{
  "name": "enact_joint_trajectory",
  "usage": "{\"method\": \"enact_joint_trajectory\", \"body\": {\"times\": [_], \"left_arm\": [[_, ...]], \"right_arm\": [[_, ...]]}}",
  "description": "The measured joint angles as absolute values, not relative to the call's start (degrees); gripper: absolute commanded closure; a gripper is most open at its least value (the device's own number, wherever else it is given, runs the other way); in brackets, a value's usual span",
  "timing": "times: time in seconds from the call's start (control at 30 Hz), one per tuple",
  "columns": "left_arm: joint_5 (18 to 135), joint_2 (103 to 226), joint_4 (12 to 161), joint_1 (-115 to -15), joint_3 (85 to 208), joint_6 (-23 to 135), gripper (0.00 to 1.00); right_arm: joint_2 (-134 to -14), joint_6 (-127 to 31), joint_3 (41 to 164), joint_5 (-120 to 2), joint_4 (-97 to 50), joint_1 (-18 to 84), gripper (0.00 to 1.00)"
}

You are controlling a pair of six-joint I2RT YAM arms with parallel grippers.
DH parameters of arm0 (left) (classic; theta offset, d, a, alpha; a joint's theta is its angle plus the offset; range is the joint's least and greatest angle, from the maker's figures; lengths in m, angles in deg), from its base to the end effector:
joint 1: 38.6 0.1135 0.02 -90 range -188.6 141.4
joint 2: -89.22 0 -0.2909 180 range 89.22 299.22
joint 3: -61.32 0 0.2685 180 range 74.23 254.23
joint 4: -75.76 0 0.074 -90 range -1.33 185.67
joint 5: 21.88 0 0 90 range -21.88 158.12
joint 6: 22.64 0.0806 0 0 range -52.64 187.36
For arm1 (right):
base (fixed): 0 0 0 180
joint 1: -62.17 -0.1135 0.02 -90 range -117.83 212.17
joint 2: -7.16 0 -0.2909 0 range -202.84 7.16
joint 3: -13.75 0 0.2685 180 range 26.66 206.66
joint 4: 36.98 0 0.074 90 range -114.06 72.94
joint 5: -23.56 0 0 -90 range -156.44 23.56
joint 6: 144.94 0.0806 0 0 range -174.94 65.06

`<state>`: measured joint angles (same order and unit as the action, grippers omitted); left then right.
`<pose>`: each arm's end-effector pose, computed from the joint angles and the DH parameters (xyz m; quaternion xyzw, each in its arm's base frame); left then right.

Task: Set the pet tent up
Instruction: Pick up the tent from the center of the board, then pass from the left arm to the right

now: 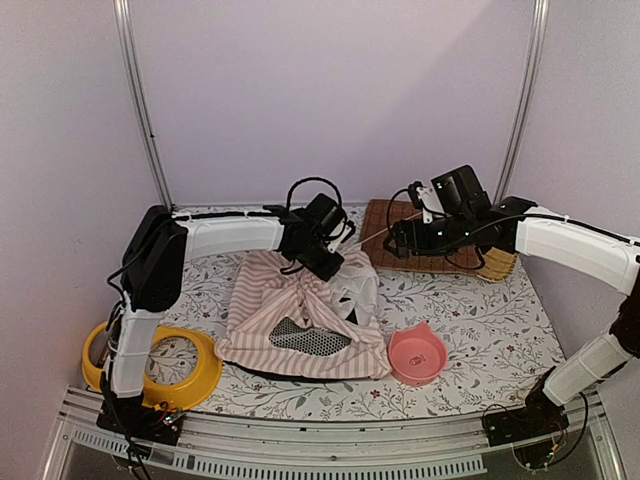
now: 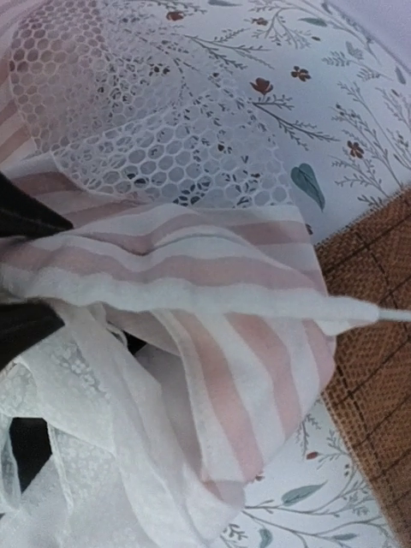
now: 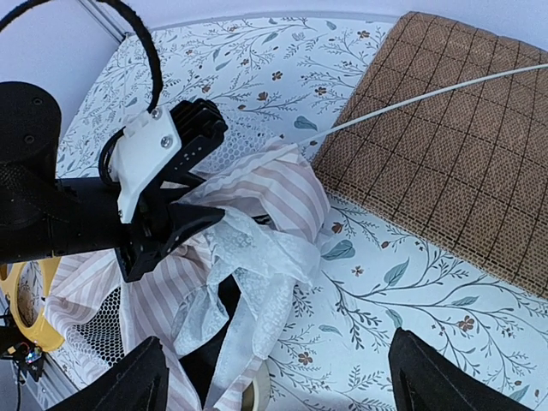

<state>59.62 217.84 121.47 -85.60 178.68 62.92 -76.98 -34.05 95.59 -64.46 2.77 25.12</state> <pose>0.3829 -0.3932 0.1595 0.3274 0.8986 -0.0590 0.2862 0.2963 0.2272 0.2886 -0.1354 0.9035 0.2106 0.3478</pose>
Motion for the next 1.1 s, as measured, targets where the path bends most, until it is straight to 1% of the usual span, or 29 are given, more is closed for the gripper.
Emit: {"method": "enact_joint_trajectory", "body": {"times": [0.03, 0.07, 0.23, 0.37, 0.67, 0.83, 1.0, 1.1], "left_arm": [[59.2, 217.9, 121.6, -85.6, 178.8, 63.7, 0.98], [58.7, 217.9, 121.9, -85.6, 178.8, 64.5, 1.00], [57.0, 217.0, 122.6, -85.6, 178.9, 67.9, 1.00], [56.9, 213.8, 124.1, -85.6, 179.1, 71.7, 1.00], [59.8, 203.1, 127.8, -85.7, 184.6, 82.8, 1.00], [62.2, 200.8, 130.9, -86.0, 187.3, 89.2, 1.00], [63.0, 200.0, 133.2, -87.0, 186.5, 95.3, 1.00], [63.7, 198.0, 133.3, -88.4, 182.3, 98.3, 1.00]], "right_arm": [[-76.8, -34.2, 95.6, -64.6, 2.9, 25.1, 0.09], [-76.5, -34.4, 95.6, -64.7, 3.1, 25.1, 0.09], [-75.0, -35.3, 95.6, -65.8, 4.4, 25.1, 0.09], [-74.7, -36.5, 97.3, -66.5, 6.4, 25.1, 0.09], [-73.3, -41.1, 107.1, -67.4, 10.0, 25.1, 0.09], [-71.6, -44.3, 112.8, -66.9, 12.2, 25.1, 0.10], [-68.8, -47.7, 115.2, -64.9, 13.2, 25.1, 0.10], [-67.0, -50.0, 115.2, -62.9, 14.4, 25.1, 0.11]]}}
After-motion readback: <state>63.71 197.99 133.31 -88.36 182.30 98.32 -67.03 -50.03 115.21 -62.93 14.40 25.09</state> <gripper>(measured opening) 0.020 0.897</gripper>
